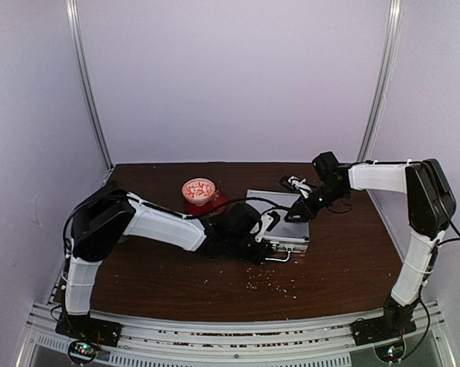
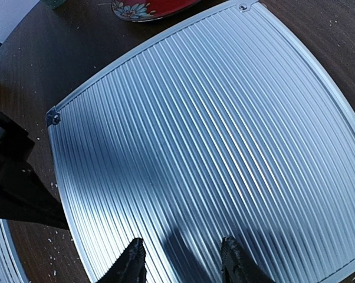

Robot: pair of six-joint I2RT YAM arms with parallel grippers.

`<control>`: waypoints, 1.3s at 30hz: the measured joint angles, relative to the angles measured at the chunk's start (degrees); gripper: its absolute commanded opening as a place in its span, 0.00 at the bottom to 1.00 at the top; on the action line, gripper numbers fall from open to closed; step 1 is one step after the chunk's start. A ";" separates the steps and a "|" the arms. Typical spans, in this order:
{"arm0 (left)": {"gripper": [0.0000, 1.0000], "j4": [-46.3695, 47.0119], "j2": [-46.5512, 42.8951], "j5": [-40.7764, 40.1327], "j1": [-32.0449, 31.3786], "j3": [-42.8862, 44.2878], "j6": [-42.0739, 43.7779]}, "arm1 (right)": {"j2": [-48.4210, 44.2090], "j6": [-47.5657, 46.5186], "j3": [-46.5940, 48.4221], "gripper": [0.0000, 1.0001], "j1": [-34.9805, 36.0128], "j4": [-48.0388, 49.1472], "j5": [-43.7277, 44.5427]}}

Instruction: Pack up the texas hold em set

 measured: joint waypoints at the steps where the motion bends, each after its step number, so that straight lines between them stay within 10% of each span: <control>1: 0.00 -0.07 -0.90 0.28 0.00 -0.17 0.50 | -0.20 0.11 -0.07 0.45 0.00 0.00 0.37; 9: 0.09 -2.99 -11.26 -0.07 0.28 0.55 4.79 | -9.49 1.09 -2.64 0.50 -1.44 -4.11 4.76; 13: 0.45 -6.54 -14.29 -1.36 1.77 1.84 6.71 | -18.95 1.46 -3.45 0.63 -2.32 -3.74 6.73; 20: 0.74 -14.27 -20.37 -8.63 7.23 1.79 9.90 | -35.98 5.01 -9.97 1.00 -2.95 4.42 13.35; 25: 0.96 -18.23 -23.39 -16.68 10.38 1.86 12.37 | -42.12 12.20 -15.85 1.00 -3.96 13.68 22.14; 39: 0.98 -17.55 -35.76 -34.23 19.21 -3.19 15.98 | -42.23 27.08 -17.38 1.00 -6.86 23.39 31.87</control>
